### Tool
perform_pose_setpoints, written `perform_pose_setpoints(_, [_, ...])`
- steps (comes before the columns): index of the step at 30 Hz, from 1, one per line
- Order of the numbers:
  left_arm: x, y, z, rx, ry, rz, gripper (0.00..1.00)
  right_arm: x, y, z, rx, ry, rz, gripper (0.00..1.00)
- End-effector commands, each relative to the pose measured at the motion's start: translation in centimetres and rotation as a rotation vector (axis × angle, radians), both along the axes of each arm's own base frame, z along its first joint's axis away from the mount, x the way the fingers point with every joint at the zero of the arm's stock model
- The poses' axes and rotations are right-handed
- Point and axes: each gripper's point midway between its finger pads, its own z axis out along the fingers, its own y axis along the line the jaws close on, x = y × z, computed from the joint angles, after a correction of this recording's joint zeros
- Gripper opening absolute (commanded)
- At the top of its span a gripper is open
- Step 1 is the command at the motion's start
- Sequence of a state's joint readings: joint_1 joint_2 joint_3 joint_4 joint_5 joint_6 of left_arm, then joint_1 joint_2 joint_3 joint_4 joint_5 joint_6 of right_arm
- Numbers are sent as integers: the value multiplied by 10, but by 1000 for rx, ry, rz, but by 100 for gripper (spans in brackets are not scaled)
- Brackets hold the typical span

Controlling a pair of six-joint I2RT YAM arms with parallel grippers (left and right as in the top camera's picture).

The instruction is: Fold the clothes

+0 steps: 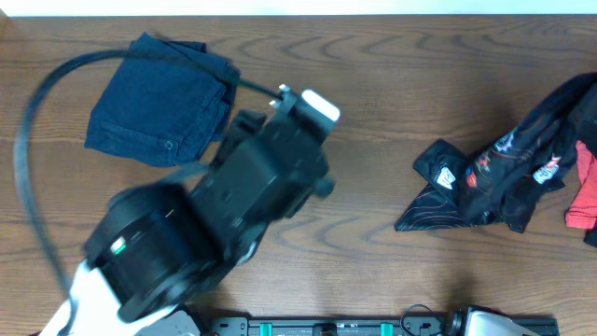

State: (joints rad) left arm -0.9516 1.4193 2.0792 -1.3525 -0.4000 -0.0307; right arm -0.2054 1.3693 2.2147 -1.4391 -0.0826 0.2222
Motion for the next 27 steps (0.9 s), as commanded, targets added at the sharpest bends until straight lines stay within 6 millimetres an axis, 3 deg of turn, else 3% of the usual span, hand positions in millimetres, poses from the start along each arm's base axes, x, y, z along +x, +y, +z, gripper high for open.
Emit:
perform_pose_setpoints(1, [8, -17, -17, -71, 123, -33, 68, -1, 22, 12, 12, -56, 139, 1])
perform_pose_setpoints(4, [25, -21, -25, -133, 203, -94, 68, 0, 35, 20, 12, -94, 220, 1])
perform_pose_setpoints(7, [22, -36, -17, -259, 269, -335, 71, 1, 28, 16, -14, -73, 192, 1])
perform_pose_setpoints(9, [25, -34, -17, -303, 298, -413, 71, 0, 24, 8, 18, -40, 155, 1])
perform_pose_setpoints(14, [41, -24, -53, -228, 395, -395, 71, 15, 38, 12, 122, -69, 206, 1])
perform_pose_setpoints(17, [48, -27, -80, -199, 474, -391, 68, 29, 61, 36, 210, -171, 329, 1])
perform_pose_setpoints(21, [45, -41, -115, -215, 583, -470, 64, 42, 82, 83, 315, -351, 452, 1])
perform_pose_setpoints(25, [46, -55, -142, -266, 630, -524, 64, 43, 97, 121, 384, -477, 545, 1])
perform_pose_setpoints(27, [48, -61, -153, -289, 633, -543, 64, 42, 103, 130, 395, -506, 567, 1])
